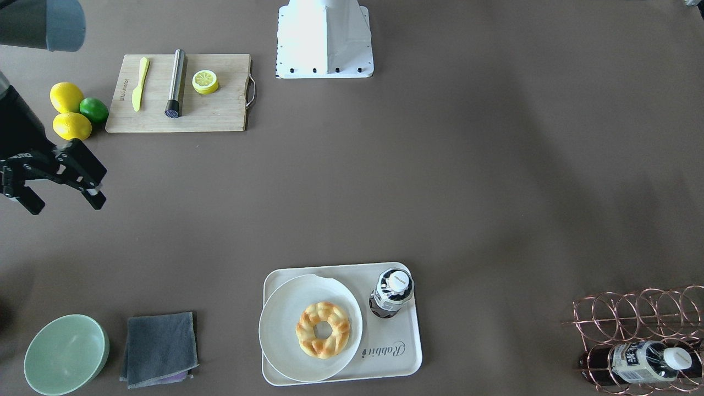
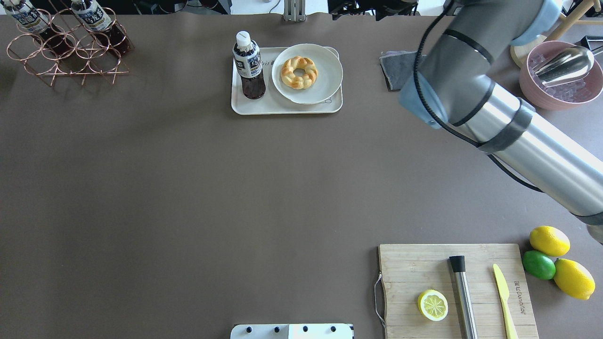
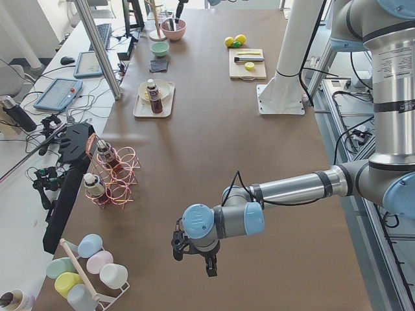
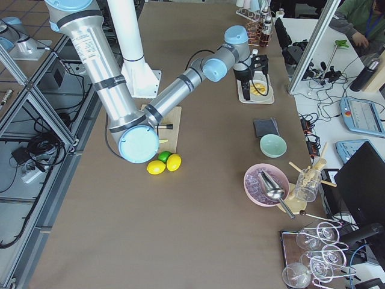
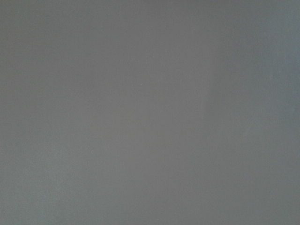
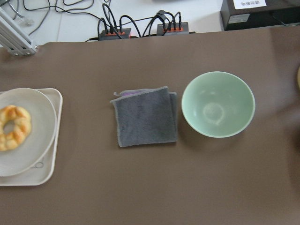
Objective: Place tea on tray
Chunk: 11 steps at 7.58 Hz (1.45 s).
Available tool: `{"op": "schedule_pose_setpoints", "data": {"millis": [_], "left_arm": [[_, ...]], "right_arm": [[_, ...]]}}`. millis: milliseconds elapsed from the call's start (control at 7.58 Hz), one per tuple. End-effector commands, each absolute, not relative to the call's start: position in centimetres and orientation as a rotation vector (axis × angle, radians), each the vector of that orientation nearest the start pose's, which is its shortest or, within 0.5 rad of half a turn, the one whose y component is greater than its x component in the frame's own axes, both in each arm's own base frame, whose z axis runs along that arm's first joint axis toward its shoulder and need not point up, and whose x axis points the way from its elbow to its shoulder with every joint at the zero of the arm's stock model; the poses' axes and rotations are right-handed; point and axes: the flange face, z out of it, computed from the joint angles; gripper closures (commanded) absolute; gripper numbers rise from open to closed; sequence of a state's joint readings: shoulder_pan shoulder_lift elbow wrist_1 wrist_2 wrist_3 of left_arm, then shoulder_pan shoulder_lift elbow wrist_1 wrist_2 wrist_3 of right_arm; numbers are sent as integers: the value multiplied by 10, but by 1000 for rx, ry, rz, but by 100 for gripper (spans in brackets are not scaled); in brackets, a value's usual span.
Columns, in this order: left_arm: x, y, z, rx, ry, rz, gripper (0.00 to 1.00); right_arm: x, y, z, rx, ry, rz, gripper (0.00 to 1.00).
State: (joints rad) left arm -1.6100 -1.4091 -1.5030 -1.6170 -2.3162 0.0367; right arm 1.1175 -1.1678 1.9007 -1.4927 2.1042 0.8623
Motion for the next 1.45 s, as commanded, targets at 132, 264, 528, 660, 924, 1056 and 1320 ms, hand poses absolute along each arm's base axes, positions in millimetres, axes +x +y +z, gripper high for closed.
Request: {"op": "schedule_pose_setpoints", "data": {"millis": [132, 264, 528, 660, 924, 1056, 1320], "left_arm": [[-81, -398, 759, -139, 749, -67, 2], [-80, -398, 759, -139, 749, -65, 2], [-80, -397, 759, -141, 749, -66, 2], [-80, -397, 759, -141, 749, -66, 2], [-81, -398, 759, -139, 748, -65, 2], [-80, -396, 760, -142, 748, -66, 2], [-80, -395, 761, -147, 748, -68, 2]], "right_arm": [[-34, -475, 502, 223, -632, -105, 0], [17, -454, 563, 199, -587, -189, 0], [63, -409, 643, 106, -563, -208, 0], [66, -394, 672, 37, -561, -184, 0], [68, -393, 676, -70, -574, -140, 0], [68, -392, 678, -90, -575, -131, 0], [68, -393, 675, -81, -577, -130, 0]]}}
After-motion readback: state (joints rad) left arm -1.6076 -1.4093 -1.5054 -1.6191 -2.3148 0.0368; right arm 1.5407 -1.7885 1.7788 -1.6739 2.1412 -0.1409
